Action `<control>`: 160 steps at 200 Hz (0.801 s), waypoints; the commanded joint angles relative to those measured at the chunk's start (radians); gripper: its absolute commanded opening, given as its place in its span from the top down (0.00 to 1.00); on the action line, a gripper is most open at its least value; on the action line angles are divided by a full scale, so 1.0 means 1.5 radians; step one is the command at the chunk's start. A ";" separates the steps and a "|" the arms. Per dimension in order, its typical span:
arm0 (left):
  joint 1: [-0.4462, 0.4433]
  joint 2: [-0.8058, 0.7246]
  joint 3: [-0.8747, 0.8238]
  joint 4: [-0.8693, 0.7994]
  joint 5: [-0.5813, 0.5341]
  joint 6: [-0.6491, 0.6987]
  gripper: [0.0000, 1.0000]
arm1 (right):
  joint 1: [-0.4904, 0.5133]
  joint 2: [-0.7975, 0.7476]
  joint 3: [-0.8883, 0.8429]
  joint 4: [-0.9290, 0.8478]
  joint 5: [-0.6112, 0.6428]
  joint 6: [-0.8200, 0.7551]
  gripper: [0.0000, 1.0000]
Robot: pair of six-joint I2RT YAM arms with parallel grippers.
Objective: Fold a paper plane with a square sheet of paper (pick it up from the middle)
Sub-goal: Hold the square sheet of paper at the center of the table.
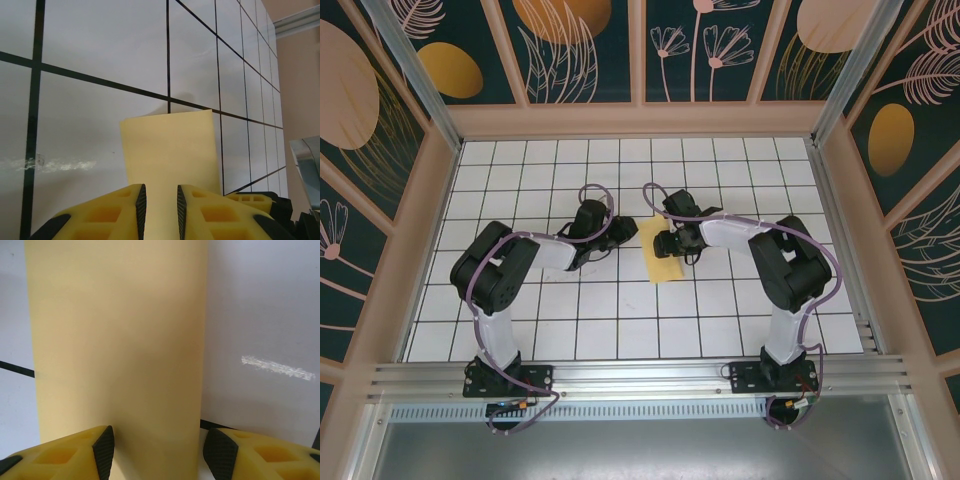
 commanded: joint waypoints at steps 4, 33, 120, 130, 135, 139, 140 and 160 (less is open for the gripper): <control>-0.003 -0.016 0.001 -0.022 -0.038 0.008 0.73 | -0.006 0.093 -0.036 -0.027 0.034 -0.006 0.42; -0.003 -0.030 -0.005 -0.030 -0.052 0.010 0.73 | -0.005 0.095 -0.041 -0.022 0.025 -0.003 0.41; -0.003 -0.006 0.024 -0.023 0.004 0.024 0.74 | -0.004 0.096 -0.048 -0.023 0.021 -0.016 0.40; -0.002 0.001 0.026 -0.018 0.011 0.022 0.75 | -0.003 0.098 -0.048 -0.024 0.022 -0.019 0.40; -0.002 0.001 0.027 -0.015 0.014 0.021 0.75 | -0.002 0.098 -0.048 -0.024 0.023 -0.021 0.40; -0.003 0.003 0.027 -0.014 0.016 0.021 0.75 | -0.002 0.099 -0.049 -0.023 0.023 -0.021 0.40; -0.003 0.003 0.028 -0.015 0.016 0.021 0.75 | -0.002 0.099 -0.049 -0.023 0.024 -0.021 0.40; -0.003 0.013 0.037 -0.020 0.028 0.024 0.77 | 0.001 0.101 -0.048 -0.024 0.024 -0.022 0.40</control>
